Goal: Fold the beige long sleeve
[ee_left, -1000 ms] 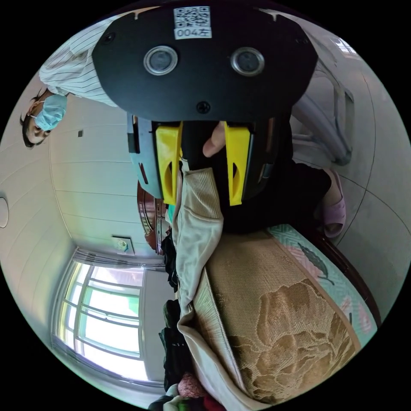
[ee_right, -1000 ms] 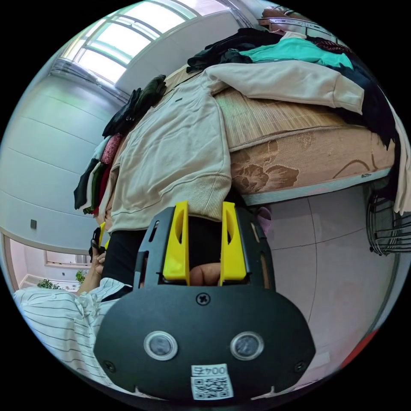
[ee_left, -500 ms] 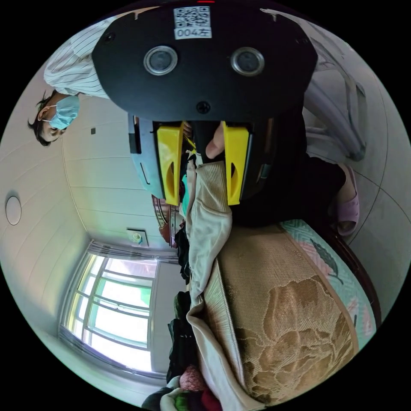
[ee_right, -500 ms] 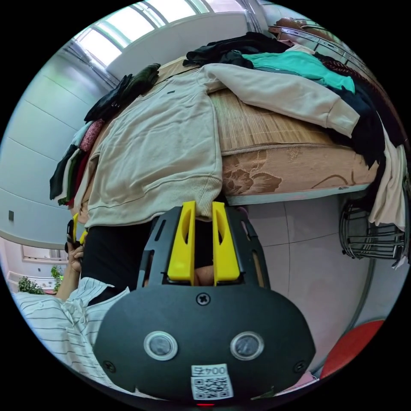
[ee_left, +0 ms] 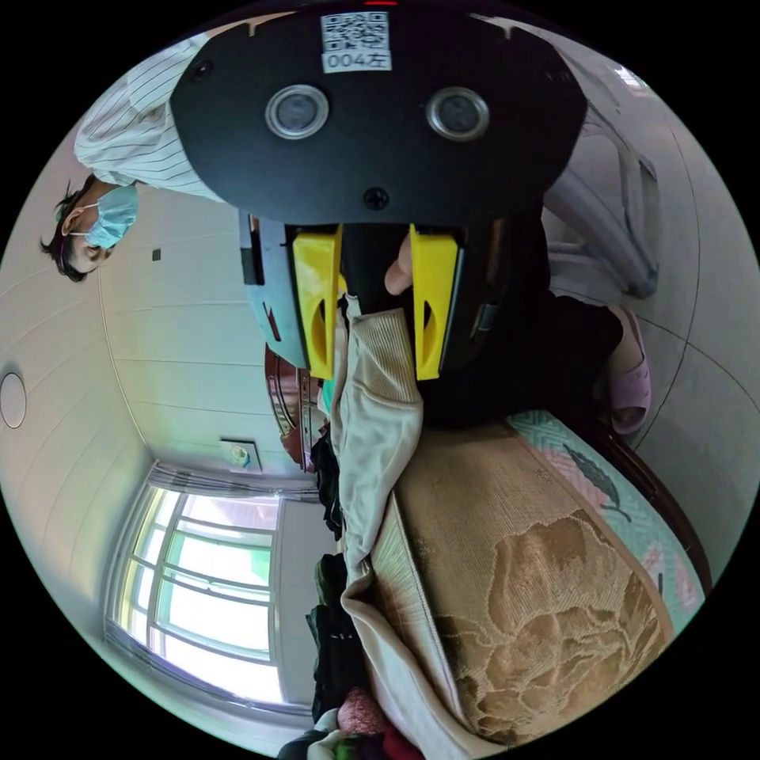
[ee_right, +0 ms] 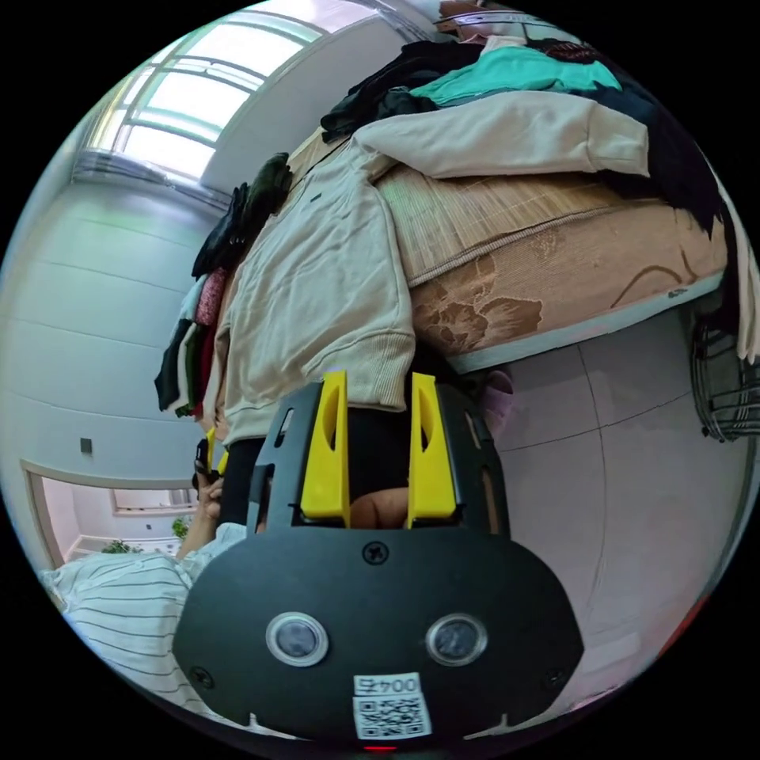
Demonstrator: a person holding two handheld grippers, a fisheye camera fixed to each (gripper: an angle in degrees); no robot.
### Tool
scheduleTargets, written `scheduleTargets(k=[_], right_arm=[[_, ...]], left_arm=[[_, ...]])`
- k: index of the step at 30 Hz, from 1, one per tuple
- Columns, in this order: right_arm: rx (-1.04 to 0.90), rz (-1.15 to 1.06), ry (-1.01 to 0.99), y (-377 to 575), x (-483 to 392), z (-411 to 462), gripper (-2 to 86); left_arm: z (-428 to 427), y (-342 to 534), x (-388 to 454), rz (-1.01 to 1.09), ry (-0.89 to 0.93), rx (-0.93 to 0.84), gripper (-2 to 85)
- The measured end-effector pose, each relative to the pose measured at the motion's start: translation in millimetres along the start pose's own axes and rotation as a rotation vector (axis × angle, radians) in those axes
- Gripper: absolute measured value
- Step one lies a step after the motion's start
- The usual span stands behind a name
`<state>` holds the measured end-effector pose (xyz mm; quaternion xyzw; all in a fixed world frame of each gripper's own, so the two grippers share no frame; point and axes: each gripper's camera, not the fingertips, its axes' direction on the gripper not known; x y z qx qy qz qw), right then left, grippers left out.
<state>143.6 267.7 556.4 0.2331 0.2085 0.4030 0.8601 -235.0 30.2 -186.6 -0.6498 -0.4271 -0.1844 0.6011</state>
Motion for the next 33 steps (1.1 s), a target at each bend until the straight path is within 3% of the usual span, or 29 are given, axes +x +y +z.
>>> scheduleTargets(k=[11,14,19,23,25,28,33], right_arm=[[-0.075,-0.172,0.326,-5,-55,19,5.0],[-0.1,-0.23,0.387,-8,-71,18,4.1],[-0.039,-0.451,0.61,-1,-128,6,3.7],[0.029,-0.383,0.409,-4,-129,-38,3.7],[0.018,-0.197,0.194,-11,-88,-59,3.8],[-0.035,0.024,0.025,-6,-21,-53,3.9],[-0.124,0.147,0.004,12,32,-17,4.0]], left_arm=[[21,-1,0,-0.022,0.069,0.0,11.1],[27,-2,1,-0.02,0.055,-0.009,6.4],[23,2,22,0.041,0.007,0.046,3.2],[7,-4,64,0.155,-0.053,0.031,2.7],[-6,-10,87,0.23,-0.126,-0.002,2.5],[-7,-14,83,0.24,-0.159,-0.071,2.4],[29,-7,37,0.114,-0.189,-0.159,2.4]])
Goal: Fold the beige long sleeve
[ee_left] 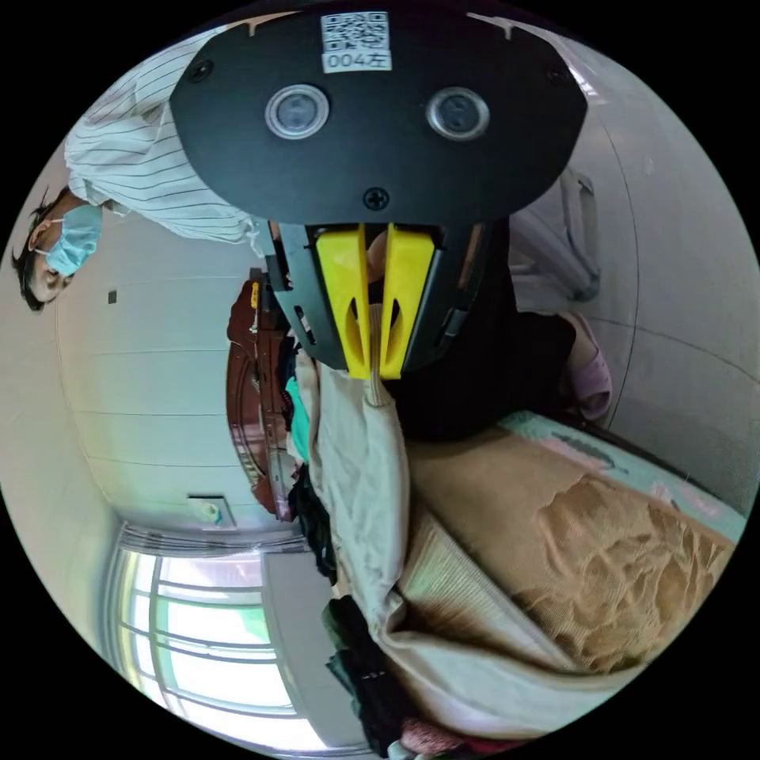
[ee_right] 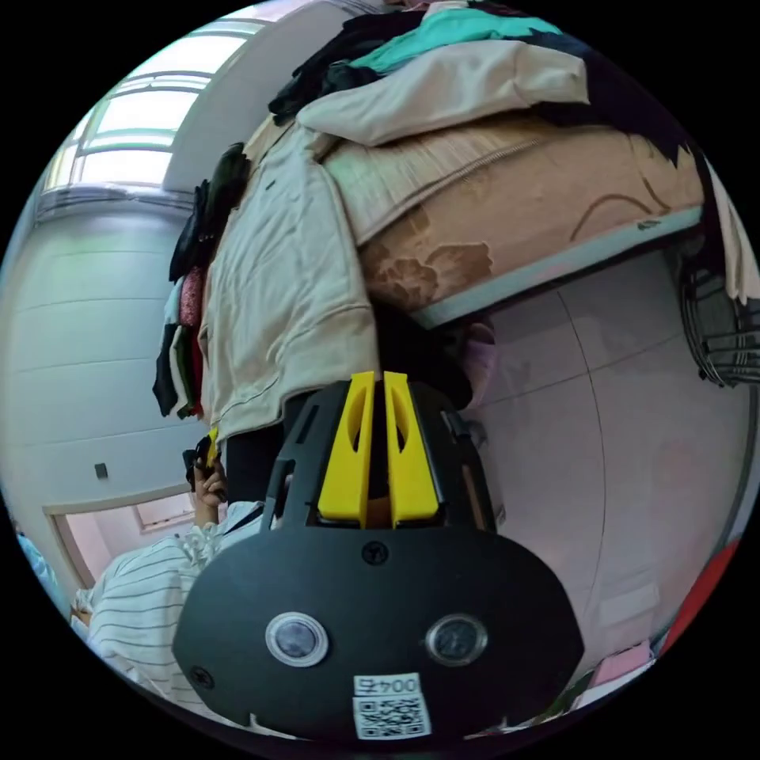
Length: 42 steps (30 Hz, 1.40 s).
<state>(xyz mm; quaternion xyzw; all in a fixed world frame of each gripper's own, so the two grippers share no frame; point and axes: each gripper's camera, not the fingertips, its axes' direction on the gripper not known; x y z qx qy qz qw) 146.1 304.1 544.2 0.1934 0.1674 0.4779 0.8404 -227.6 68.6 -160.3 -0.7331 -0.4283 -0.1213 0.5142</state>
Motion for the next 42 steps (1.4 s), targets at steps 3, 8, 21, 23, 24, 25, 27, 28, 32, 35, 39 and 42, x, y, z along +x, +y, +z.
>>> scheduleTargets(k=[3,8,21,23,24,25,27,28,32,35,39,42], right_arm=[[0.08,-0.019,0.07,9,-6,-7,5.7],[0.2,-0.348,0.164,23,-61,-14,7.6],[0.092,-0.479,0.246,21,-89,57,4.0],[0.079,-0.49,0.254,19,-91,55,1.7],[0.067,-0.521,0.273,18,-96,53,0.9],[0.064,-0.562,0.295,19,-102,49,0.4],[0.086,-0.6,0.309,23,-109,34,0.0],[0.103,-0.599,0.294,23,-108,24,-0.1],[0.085,-0.485,0.183,15,-79,19,0.5],[-0.001,-0.355,0.094,9,-51,53,2.5],[0.037,-0.278,0.067,18,-54,67,4.5],[0.114,-0.294,0.202,26,-73,46,3.7]], left_arm=[[13,7,-19,-0.059,0.019,0.03,2.4],[19,4,-29,-0.084,0.05,0.042,2.4],[49,7,-53,-0.083,0.047,0.06,2.4],[53,8,-55,-0.074,0.029,0.06,2.4],[56,9,-57,-0.071,0.022,0.06,2.5],[58,10,-57,-0.069,0.018,0.063,2.5],[58,12,-54,-0.052,0.018,0.075,2.5],[59,13,-51,-0.034,0.016,0.078,2.4],[68,19,-53,0.006,-0.008,0.051,2.5],[90,25,-77,-0.036,-0.083,-0.007,2.6],[109,41,-97,-0.046,-0.061,0.018,2.6],[104,50,-90,0.016,-0.157,0.016,2.5]])
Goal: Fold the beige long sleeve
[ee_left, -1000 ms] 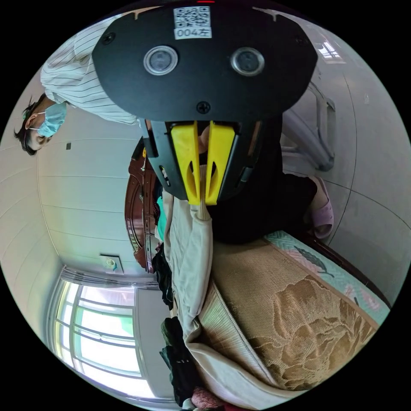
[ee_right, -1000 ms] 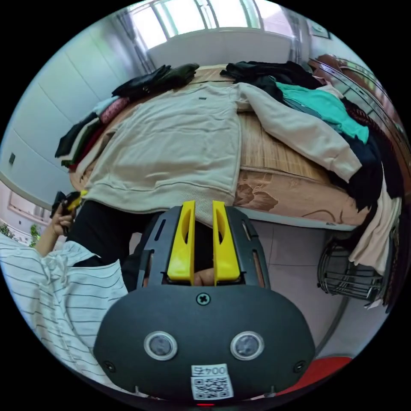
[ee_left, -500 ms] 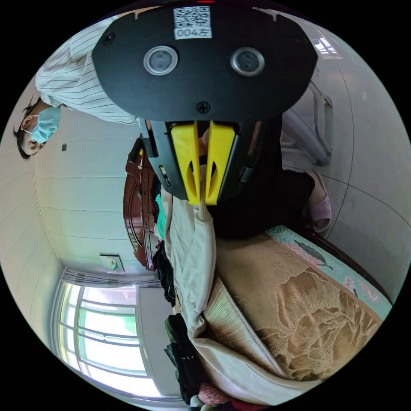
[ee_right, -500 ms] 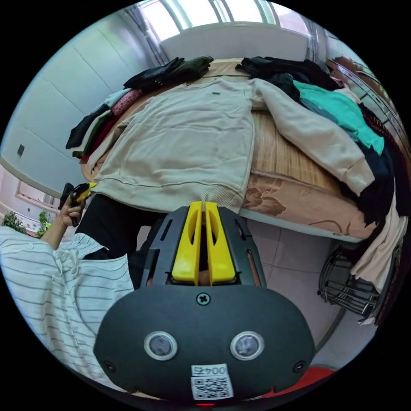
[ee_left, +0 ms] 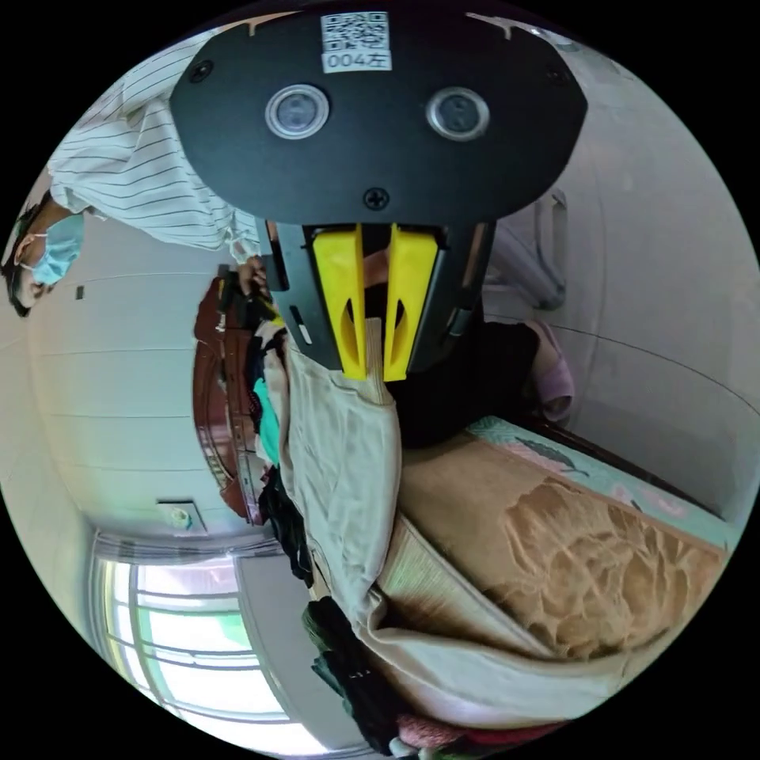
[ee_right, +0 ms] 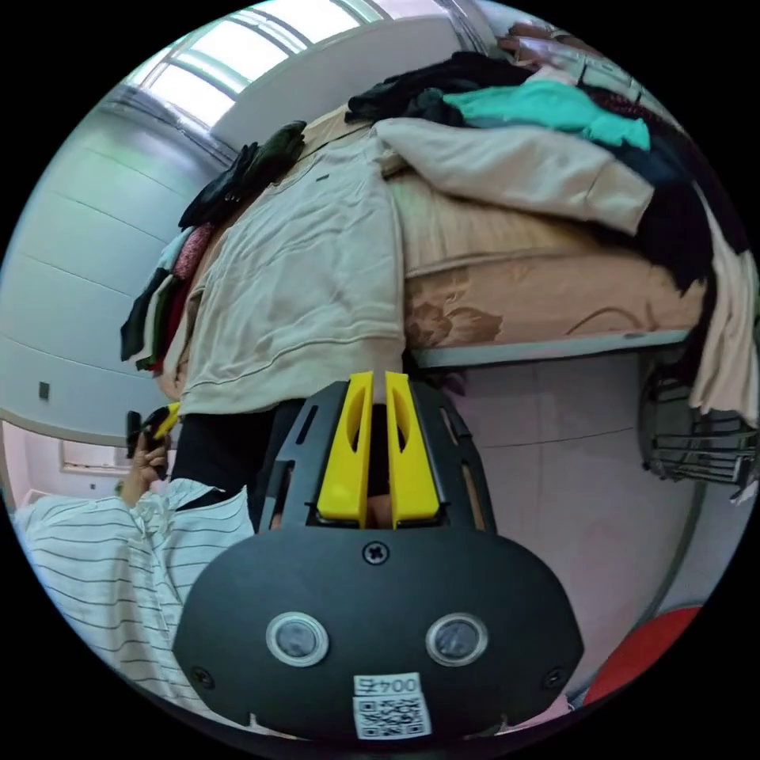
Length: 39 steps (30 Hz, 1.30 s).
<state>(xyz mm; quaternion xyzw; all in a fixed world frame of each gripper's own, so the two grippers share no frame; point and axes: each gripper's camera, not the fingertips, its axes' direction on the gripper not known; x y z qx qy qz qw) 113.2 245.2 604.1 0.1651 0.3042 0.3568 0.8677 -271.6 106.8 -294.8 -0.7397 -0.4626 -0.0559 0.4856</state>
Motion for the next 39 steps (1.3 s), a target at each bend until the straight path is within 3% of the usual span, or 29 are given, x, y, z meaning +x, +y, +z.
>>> scheduleTargets(k=[3,6,11,12,14,16,21,29,32,34,39], right_arm=[[0.089,-0.056,0.082,-3,-21,-23,2.4],[0.141,-0.124,0.026,-10,-50,-17,0.2],[-0.069,-0.266,0.09,-22,-101,54,-0.7],[-0.15,-0.297,0.132,-22,-110,75,-0.7],[-0.107,-0.356,0.161,-17,-121,83,-0.7],[-0.12,-0.377,0.148,-16,-128,89,-0.7],[-0.073,-0.51,0.221,-1,-155,102,-0.6],[-0.006,-0.389,0.197,9,-172,99,2.1],[0.066,-0.54,0.146,19,-221,76,9.1],[-0.005,-0.816,0.3,34,-271,97,13.3],[-0.177,-1.175,0.51,57,-312,170,14.2]], left_arm=[[-22,8,20,0.08,-0.187,0.072,2.6],[-8,11,70,0.304,-0.369,0.125,2.3],[109,4,99,0.546,-0.398,-0.009,1.2],[143,8,97,0.609,-0.497,-0.046,1.0],[195,20,93,0.716,-0.667,-0.139,0.8],[226,45,95,0.846,-0.791,-0.108,0.6],[239,54,75,0.798,-0.75,-0.125,0.3],[262,68,66,0.798,-0.833,-0.119,0.2],[257,66,57,0.75,-0.798,-0.101,0.2],[255,64,51,0.737,-0.776,-0.097,0.2],[248,57,45,0.72,-0.753,-0.106,0.2]])
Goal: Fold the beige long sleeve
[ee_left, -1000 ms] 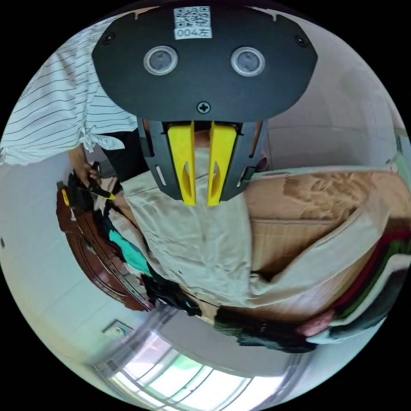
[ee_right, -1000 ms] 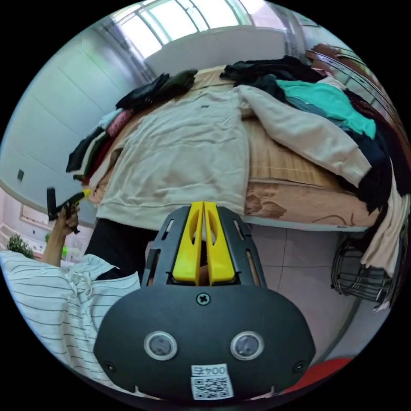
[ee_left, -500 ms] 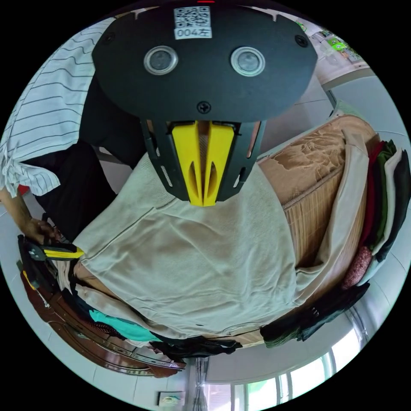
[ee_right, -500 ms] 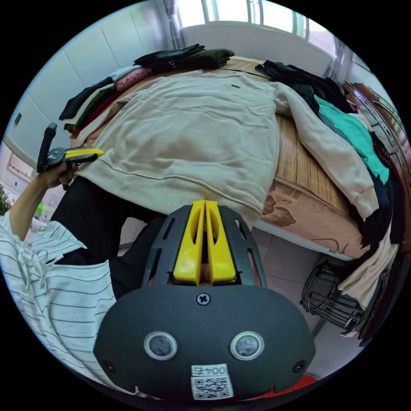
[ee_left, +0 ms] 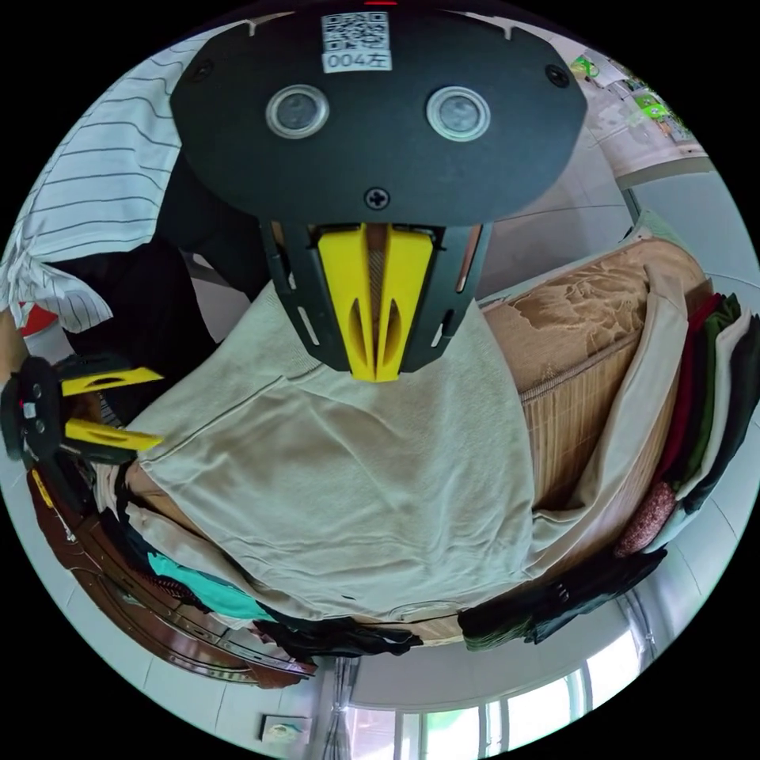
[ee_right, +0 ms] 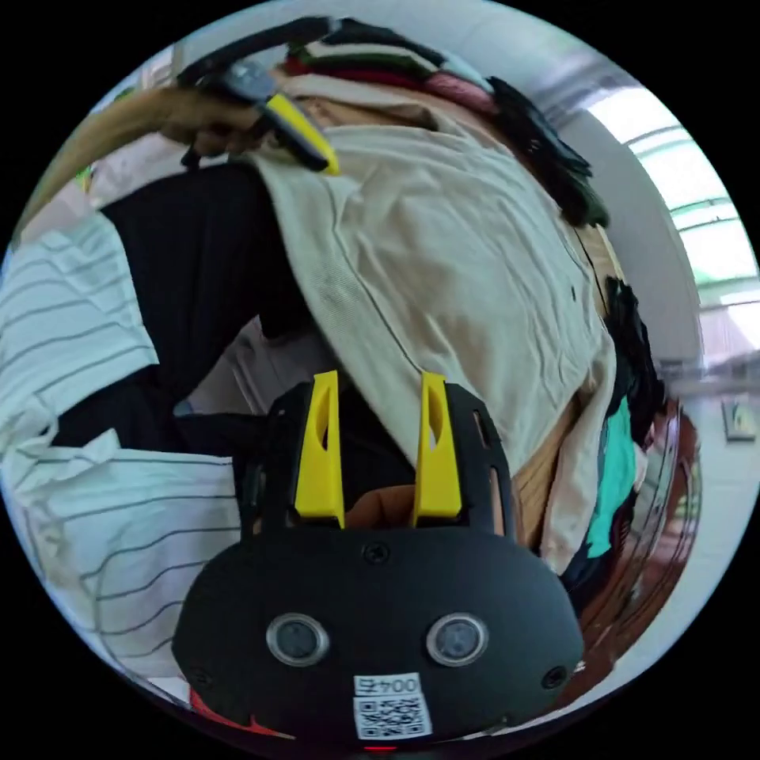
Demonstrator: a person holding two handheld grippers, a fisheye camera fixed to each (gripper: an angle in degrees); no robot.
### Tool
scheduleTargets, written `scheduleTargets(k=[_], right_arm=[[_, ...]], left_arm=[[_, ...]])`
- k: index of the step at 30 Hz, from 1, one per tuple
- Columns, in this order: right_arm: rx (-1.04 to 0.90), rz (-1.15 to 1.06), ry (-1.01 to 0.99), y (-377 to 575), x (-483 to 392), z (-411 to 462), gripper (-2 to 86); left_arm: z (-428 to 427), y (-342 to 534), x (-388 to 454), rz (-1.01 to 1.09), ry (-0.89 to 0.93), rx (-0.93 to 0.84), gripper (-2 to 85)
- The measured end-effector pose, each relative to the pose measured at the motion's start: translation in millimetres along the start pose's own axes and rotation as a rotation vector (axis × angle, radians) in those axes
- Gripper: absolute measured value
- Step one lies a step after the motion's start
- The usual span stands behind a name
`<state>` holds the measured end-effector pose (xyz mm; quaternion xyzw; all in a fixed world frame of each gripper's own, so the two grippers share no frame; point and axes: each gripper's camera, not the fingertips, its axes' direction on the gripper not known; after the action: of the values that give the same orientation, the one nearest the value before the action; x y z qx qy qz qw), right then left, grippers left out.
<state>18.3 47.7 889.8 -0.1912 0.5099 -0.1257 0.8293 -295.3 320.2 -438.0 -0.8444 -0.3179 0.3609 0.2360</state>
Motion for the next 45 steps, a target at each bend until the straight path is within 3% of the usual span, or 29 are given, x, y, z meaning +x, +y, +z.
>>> scheduleTargets(k=[4,8,14,16,20,23,25,29,34,37,40,45], right_arm=[[-0.103,-0.219,0.153,-21,-29,35,9.6],[-0.15,-0.215,0.191,-15,-23,39,3.1],[0.077,0.166,-0.032,32,46,-2,2.8],[0.105,0.383,-0.226,53,85,-3,3.1],[0.253,0.616,-0.445,93,128,9,2.2],[0.363,0.78,-0.63,128,154,32,0.9],[0.417,0.847,-0.727,157,171,35,0.5],[0.459,0.825,-0.676,200,184,10,0.2],[0.481,0.85,-0.402,250,207,-1,5.4],[0.414,0.969,-0.43,285,237,22,10.4],[0.315,1.084,-0.496,333,259,54,14.4],[0.453,1.385,-0.797,438,275,98,15.9]], left_arm=[[-4,4,-16,-0.051,0.042,0.023,0.2],[-10,4,-26,-0.062,0.052,0.033,0.3],[-23,-2,-46,-0.086,0.083,0.046,0.5],[-30,-4,-56,-0.098,0.098,0.053,0.7],[-47,0,-82,-0.171,0.16,0.103,1.9],[-75,30,-140,-0.439,0.198,0.246,3.4],[-88,66,-201,-0.665,0.335,0.334,4.7],[-110,106,-257,-0.781,0.39,0.36,6.9],[-109,110,-264,-0.734,0.448,0.248,9.5],[-105,96,-242,-0.665,0.492,0.165,11.3],[-116,103,-230,-0.677,0.507,0.211,12.4],[-147,120,-230,-0.699,0.584,0.243,14.7]])
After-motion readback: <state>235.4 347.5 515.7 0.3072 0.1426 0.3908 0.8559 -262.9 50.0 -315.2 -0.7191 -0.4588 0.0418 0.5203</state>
